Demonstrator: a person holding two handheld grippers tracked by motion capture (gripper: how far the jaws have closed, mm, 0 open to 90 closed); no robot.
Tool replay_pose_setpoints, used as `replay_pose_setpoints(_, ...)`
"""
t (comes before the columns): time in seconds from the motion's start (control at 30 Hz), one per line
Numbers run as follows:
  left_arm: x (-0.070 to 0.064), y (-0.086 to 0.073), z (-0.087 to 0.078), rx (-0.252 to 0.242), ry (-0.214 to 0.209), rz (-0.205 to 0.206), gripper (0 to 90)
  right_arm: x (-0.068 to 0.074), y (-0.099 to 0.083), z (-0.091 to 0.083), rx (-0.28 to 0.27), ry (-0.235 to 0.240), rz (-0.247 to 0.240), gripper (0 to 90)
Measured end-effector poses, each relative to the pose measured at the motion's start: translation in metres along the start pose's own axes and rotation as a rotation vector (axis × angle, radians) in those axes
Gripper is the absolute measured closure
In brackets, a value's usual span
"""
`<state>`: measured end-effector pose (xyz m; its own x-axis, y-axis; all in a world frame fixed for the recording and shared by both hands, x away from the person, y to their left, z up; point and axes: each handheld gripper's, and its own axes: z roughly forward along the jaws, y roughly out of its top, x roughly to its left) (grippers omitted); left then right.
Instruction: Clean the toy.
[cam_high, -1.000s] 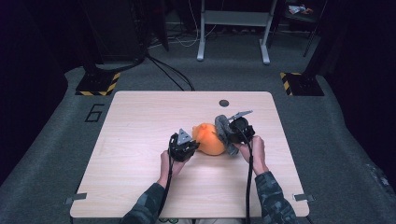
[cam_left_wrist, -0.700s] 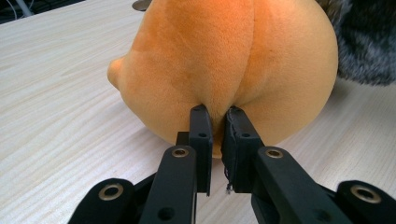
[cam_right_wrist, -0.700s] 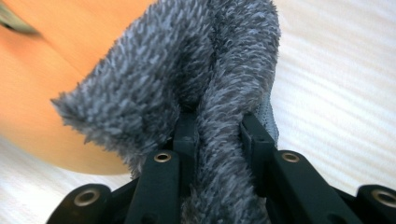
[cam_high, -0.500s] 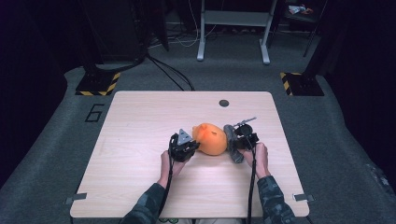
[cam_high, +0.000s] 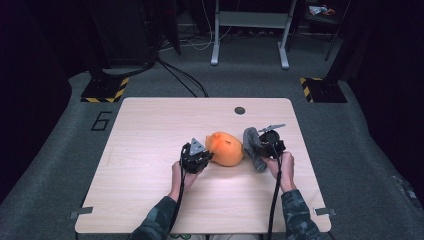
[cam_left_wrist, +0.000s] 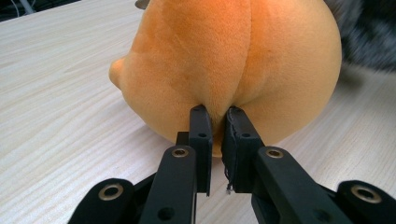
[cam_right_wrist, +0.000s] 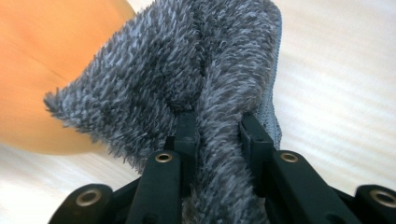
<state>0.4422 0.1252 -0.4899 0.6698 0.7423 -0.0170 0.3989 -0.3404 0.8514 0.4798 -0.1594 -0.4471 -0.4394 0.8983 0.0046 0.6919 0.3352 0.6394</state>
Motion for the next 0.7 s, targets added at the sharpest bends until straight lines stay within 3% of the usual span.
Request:
replay_pose_setpoints(0.03,0.000,0.000,0.000,-0.001,0.000,0.000,82.3,0.004,0.007,-0.015,-0.041,-0.005,-0.022,72.4)
replay_pose_setpoints(0.07,0.000,0.000,0.000,-0.002,-0.001,-0.007,82.3,0.004,0.007,-0.015,-0.041,-0.005,-0.022,72.4)
replay_pose_setpoints(0.1,0.000,0.000,0.000,-0.002,0.000,-0.003,82.2,0.010,0.014,-0.029,-0.082,0.015,-0.038,72.4)
replay_pose_setpoints(0.13,0.000,0.000,0.000,-0.002,0.002,-0.001,82.2,0.010,0.014,-0.029,-0.082,0.015,-0.038,72.4)
replay_pose_setpoints(0.2,0.000,0.000,0.000,-0.004,0.000,-0.004,82.1,0.025,0.024,-0.040,-0.110,0.032,-0.072,72.3)
replay_pose_setpoints(0.27,0.000,0.000,0.000,-0.003,0.001,-0.004,82.0,0.030,0.026,-0.040,-0.108,0.047,-0.093,72.3)
replay_pose_setpoints(0.3,0.000,0.000,0.000,-0.003,0.000,-0.004,82.0,0.040,0.029,-0.033,-0.076,0.055,-0.116,72.2)
replay_pose_setpoints(0.37,0.001,0.000,0.000,-0.005,0.001,-0.004,81.8,0.047,0.029,-0.020,-0.026,0.052,-0.146,72.2)
replay_pose_setpoints(0.4,0.001,0.000,0.000,-0.005,0.001,-0.004,81.5,0.047,0.029,-0.020,-0.026,0.052,-0.146,72.2)
replay_pose_setpoints(0.43,0.001,0.000,0.000,-0.001,0.002,-0.001,81.0,0.051,0.027,-0.008,-0.003,0.041,-0.157,72.3)
replay_pose_setpoints(0.57,0.004,-0.001,-0.001,-0.008,0.003,0.002,78.7,0.049,0.026,-0.004,-0.016,0.046,-0.138,72.3)
replay_pose_setpoints(0.67,0.007,-0.001,-0.003,-0.001,0.001,0.006,71.4,0.047,0.028,-0.003,-0.021,0.038,-0.147,72.3)
replay_pose_setpoints(0.7,0.009,-0.001,-0.002,0.006,0.019,0.008,60.4,0.048,0.029,-0.003,-0.013,0.036,-0.139,72.3)
